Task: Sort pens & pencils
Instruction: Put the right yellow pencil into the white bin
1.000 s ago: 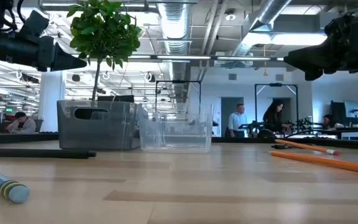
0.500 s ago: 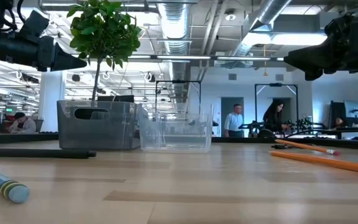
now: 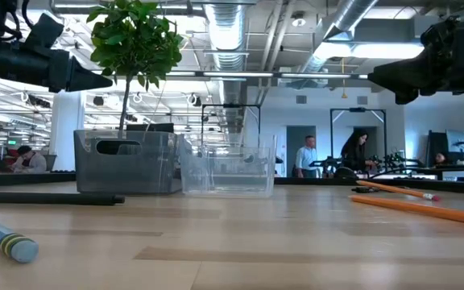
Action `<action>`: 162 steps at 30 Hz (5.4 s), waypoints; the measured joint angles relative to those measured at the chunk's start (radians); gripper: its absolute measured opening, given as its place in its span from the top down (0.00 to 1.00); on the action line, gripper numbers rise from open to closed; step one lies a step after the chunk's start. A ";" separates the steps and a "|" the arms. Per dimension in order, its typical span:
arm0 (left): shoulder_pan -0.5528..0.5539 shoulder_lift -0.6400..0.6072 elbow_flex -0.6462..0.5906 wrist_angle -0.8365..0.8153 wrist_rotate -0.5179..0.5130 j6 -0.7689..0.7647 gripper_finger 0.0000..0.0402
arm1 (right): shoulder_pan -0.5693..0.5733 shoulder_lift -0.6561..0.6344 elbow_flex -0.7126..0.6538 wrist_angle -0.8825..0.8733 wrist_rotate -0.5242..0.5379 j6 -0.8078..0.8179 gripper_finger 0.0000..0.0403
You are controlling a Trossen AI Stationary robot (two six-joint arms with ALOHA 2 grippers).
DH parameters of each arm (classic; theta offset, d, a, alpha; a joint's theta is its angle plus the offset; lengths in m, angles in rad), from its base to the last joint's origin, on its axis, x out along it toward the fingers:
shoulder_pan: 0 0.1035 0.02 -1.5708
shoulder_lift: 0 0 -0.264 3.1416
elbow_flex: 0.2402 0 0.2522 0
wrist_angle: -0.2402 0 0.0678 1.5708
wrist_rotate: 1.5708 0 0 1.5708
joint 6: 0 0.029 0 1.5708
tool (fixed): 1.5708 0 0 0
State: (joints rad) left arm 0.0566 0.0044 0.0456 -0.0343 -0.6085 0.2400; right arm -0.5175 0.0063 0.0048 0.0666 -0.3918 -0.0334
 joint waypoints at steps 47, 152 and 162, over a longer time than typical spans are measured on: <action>0.000 0.000 0.000 0.002 0.000 -0.104 0.79 | 0.000 0.051 0.233 -0.145 0.147 0.287 0.13; 0.000 0.000 0.000 0.000 0.000 -0.147 0.79 | 0.369 1.464 0.725 -0.841 0.596 0.906 0.14; 0.000 0.000 0.000 0.000 0.000 -0.147 0.79 | 0.386 1.461 0.637 -0.682 0.512 0.979 0.14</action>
State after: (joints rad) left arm 0.0566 0.0046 0.0456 -0.0346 -0.6085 0.0929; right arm -0.1314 1.4677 0.6421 -0.6151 0.1204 0.9453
